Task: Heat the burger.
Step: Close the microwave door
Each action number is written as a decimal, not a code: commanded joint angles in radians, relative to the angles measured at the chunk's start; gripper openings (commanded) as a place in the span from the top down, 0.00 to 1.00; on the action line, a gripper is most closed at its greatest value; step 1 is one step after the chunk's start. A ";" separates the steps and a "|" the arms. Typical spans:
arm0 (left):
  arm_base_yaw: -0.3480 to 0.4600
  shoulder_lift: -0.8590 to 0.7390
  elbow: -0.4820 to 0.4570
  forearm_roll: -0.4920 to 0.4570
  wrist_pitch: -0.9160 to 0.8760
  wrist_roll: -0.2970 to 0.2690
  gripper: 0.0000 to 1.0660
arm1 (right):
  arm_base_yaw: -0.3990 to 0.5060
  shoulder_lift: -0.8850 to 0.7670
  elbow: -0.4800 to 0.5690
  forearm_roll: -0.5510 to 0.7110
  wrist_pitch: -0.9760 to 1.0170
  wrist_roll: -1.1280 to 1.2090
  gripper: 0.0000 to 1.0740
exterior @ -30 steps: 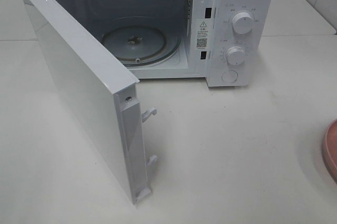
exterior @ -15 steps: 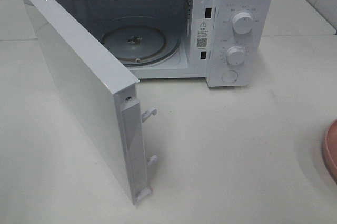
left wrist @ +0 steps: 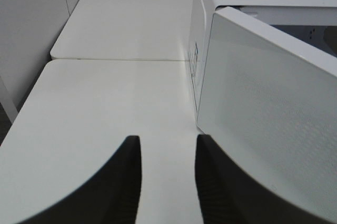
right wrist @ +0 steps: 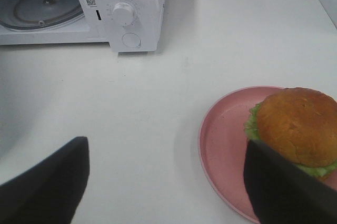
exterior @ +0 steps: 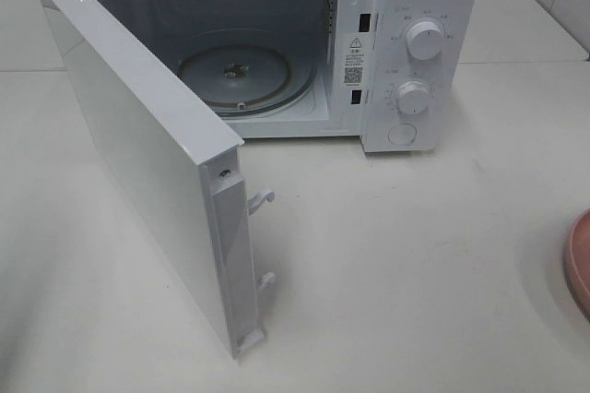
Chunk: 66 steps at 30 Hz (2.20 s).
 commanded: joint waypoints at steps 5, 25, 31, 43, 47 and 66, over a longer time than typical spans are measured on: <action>-0.002 0.094 -0.007 -0.006 -0.154 -0.007 1.00 | -0.005 -0.028 0.003 0.000 -0.008 -0.013 0.29; -0.002 0.469 -0.007 -0.006 -0.634 -0.006 1.00 | -0.005 -0.028 0.003 0.000 -0.008 -0.012 0.29; -0.005 0.632 -0.006 -0.005 -0.810 -0.006 1.00 | -0.005 -0.028 0.003 0.000 -0.008 -0.012 0.29; -0.036 0.902 0.124 0.122 -1.226 -0.066 1.00 | -0.005 -0.028 0.003 0.000 -0.008 -0.012 0.29; -0.036 0.950 0.133 0.221 -1.230 -0.108 1.00 | -0.005 -0.028 0.003 0.000 -0.008 -0.012 0.29; -0.093 1.158 0.092 0.623 -1.430 -0.393 1.00 | -0.005 -0.028 0.003 0.000 -0.008 -0.012 0.29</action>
